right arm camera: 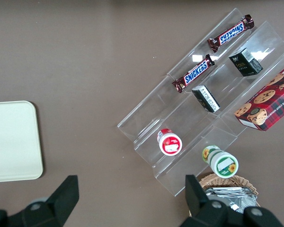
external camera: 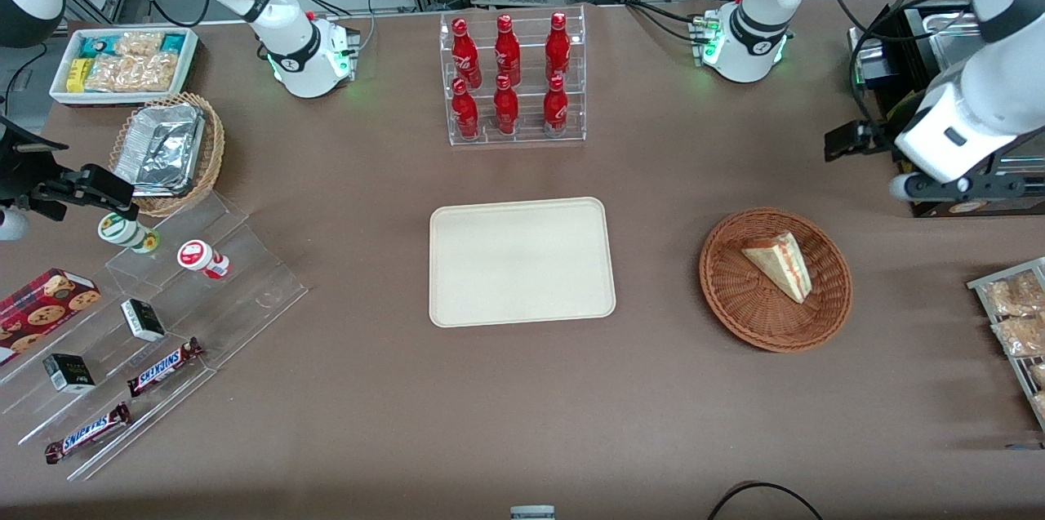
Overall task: Place sandwich from basket to tray
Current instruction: 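Move the left gripper over the wicker basket toward the sandwich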
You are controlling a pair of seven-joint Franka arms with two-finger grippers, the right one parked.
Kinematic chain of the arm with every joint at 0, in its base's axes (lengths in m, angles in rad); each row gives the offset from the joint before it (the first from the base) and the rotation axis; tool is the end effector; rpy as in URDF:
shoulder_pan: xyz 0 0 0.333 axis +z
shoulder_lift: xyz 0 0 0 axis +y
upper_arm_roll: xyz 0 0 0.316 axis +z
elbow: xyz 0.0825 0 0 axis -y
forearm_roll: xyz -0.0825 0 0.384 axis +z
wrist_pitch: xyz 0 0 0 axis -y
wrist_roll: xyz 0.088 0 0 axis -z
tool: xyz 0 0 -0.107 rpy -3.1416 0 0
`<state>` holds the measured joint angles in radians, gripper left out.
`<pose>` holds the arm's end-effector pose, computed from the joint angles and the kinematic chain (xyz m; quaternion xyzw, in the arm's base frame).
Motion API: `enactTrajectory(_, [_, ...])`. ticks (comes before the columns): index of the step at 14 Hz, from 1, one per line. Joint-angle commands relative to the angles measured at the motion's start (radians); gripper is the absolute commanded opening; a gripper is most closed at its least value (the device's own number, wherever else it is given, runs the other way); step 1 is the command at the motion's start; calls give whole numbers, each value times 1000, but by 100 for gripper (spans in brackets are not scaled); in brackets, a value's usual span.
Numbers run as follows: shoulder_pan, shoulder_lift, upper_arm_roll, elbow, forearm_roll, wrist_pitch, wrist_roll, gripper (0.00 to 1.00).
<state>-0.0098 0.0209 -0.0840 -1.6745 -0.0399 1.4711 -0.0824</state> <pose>0.5396 -0.0550 0.5576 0.9935 -0.0055 -0.1133 0.0109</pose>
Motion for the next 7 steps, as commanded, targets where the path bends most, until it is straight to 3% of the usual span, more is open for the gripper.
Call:
enactTrajectory(1, [1,-15,3,-98,11,99,16,100])
enactTrajectory(7, [19,-12,6,-335,11,417,13,100])
